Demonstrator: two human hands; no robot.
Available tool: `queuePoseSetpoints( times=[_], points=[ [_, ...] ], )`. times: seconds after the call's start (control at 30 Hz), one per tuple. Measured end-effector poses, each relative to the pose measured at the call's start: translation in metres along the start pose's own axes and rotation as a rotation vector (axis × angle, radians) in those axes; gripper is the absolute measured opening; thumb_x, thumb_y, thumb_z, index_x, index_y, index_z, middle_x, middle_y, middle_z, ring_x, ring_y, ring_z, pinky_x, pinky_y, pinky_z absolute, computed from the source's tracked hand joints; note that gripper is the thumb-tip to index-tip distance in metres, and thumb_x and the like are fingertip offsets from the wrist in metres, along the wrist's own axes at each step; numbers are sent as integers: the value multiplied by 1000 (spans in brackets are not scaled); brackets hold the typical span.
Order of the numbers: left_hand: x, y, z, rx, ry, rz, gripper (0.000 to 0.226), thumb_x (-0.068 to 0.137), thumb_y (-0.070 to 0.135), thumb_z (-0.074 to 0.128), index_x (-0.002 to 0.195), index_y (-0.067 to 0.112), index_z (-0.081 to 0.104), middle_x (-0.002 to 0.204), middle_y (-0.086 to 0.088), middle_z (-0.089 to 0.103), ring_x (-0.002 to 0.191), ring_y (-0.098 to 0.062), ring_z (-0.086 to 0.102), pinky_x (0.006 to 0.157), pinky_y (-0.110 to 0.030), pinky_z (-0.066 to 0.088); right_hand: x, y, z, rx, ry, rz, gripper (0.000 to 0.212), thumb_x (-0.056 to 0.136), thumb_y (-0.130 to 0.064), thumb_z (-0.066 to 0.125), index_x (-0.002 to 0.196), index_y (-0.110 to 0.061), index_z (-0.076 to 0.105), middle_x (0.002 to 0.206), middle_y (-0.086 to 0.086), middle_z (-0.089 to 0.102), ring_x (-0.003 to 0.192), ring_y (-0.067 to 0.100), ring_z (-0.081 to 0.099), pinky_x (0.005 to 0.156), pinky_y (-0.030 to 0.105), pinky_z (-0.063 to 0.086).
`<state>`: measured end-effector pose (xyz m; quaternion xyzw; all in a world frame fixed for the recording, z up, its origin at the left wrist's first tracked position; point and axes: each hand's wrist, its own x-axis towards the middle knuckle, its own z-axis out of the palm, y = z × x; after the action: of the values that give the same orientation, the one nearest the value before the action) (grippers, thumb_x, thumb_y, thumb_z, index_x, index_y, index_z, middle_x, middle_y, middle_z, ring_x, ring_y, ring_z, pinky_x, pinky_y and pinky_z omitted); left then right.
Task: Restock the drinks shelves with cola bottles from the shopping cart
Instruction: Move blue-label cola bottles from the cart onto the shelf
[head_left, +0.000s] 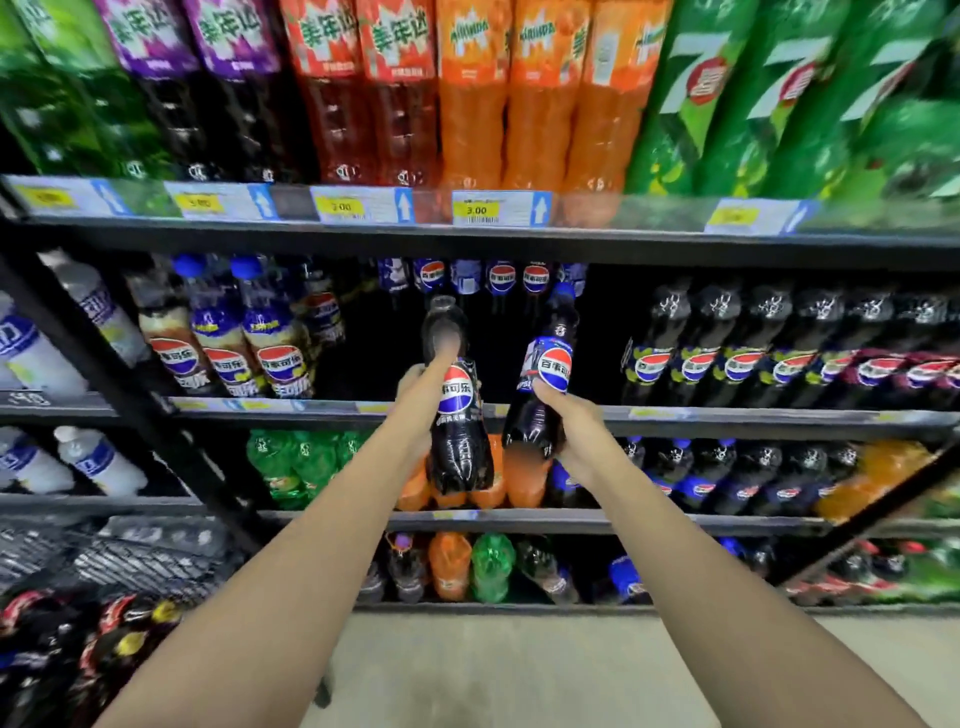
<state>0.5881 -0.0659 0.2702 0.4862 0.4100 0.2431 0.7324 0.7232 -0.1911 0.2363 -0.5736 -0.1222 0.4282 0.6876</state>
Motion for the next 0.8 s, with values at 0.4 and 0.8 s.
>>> queuePoseSetpoints(
  times=[0.4, 0.8],
  points=[
    [83, 20, 29, 140, 6, 242, 71, 72, 70, 64, 115, 16, 51, 121, 0, 56, 118, -24, 54, 107, -45, 39, 87, -16, 0, -146, -59, -206, 29, 83, -25, 72, 106, -8, 69, 108, 12, 71, 108, 29, 64, 101, 48, 47],
    [175, -15, 46, 145, -61, 565, 109, 67, 65, 69, 150, 13, 22, 146, -5, 42, 129, -19, 47, 110, -40, 39, 174, 2, -14, -296, 50, -482, 45, 81, -3, 72, 120, -4, 50, 120, 12, 63, 105, 19, 60, 85, 22, 45]
  ],
)
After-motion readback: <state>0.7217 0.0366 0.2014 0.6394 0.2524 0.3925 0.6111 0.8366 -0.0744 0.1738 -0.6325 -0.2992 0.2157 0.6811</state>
